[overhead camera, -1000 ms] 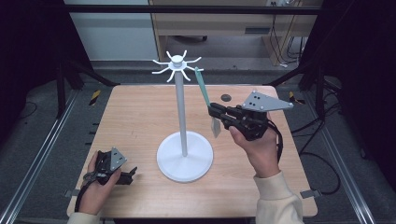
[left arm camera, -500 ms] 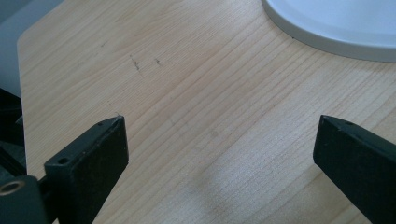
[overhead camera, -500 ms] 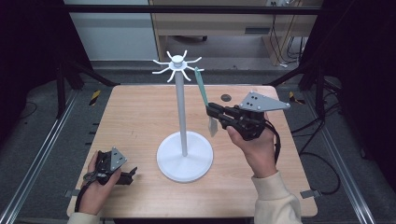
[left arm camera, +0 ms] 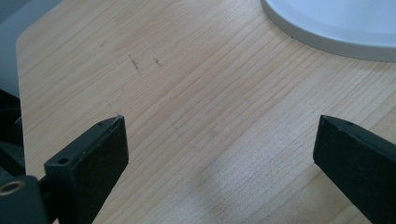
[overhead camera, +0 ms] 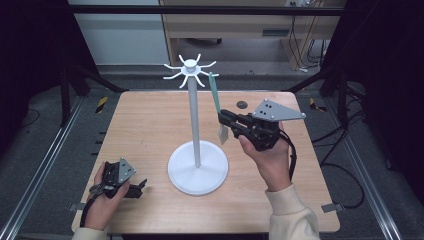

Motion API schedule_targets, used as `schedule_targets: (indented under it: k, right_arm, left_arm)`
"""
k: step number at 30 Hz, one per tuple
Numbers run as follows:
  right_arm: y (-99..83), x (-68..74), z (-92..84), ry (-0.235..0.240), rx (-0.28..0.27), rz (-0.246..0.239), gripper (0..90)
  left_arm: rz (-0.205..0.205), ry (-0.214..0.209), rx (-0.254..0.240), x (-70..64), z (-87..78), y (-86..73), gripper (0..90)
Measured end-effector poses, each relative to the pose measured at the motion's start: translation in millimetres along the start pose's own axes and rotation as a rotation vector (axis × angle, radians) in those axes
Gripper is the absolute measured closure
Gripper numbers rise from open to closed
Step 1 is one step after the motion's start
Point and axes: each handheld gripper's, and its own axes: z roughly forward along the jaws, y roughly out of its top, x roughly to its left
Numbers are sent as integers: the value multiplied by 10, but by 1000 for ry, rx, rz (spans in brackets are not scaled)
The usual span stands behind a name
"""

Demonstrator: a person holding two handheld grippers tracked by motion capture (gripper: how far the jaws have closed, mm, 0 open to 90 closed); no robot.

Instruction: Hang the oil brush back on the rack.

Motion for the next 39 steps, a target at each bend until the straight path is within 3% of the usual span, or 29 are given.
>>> schedule_targets:
  k: [9, 17, 20, 21, 23, 24, 25, 26, 30, 31, 32, 36, 37, 39]
  right_arm:
    - [-14, -12, 18, 17, -1, 14, 810]
    - [-10, -15, -19, -7, 8, 0, 804]
    - [-13, -47, -78, -49, 17, -8, 800]
    - [-21, -79, -127, -100, 31, -20, 790]
    - [-29, -98, -151, -126, 40, -28, 779]
    - [-47, -138, -193, -177, 53, -27, 748]
    - [-47, -138, -193, -177, 53, -27, 748]
    - [-69, -183, -230, -218, 67, -15, 702]
    - [-95, -241, -258, -273, 89, -12, 581]
    - [-105, -265, -267, -321, 100, -1, 502]
    - [-105, -265, -267, -321, 100, -1, 502]
    - [-149, -310, -258, -421, 118, -10, 345]
    - [-149, -310, -258, -421, 118, -10, 345]
    - [-180, -323, -246, -466, 134, -22, 296]
  left_arm:
    - [1, -1, 1, -1, 1, 1, 28]
    - [0, -2, -1, -1, 0, 1, 28]
    - [1, -3, -1, -3, 0, 2, 28]
    - [1, -3, -1, -3, 1, 2, 28]
    - [1, -4, -1, -5, 2, 3, 28]
    - [2, -4, 0, -5, 3, 3, 28]
    - [0, -4, -2, -7, 4, 4, 28]
    - [-1, -4, -3, -9, 6, 4, 29]
    - [4, -7, 2, -8, 5, 6, 28]
    - [5, -9, 4, -8, 5, 6, 28]
    - [5, -9, 4, -8, 6, 5, 28]
    - [3, -8, 2, -8, 5, 5, 28]
    - [3, -8, 1, -7, 4, 4, 28]
    - [2, -6, -1, -5, 3, 4, 28]
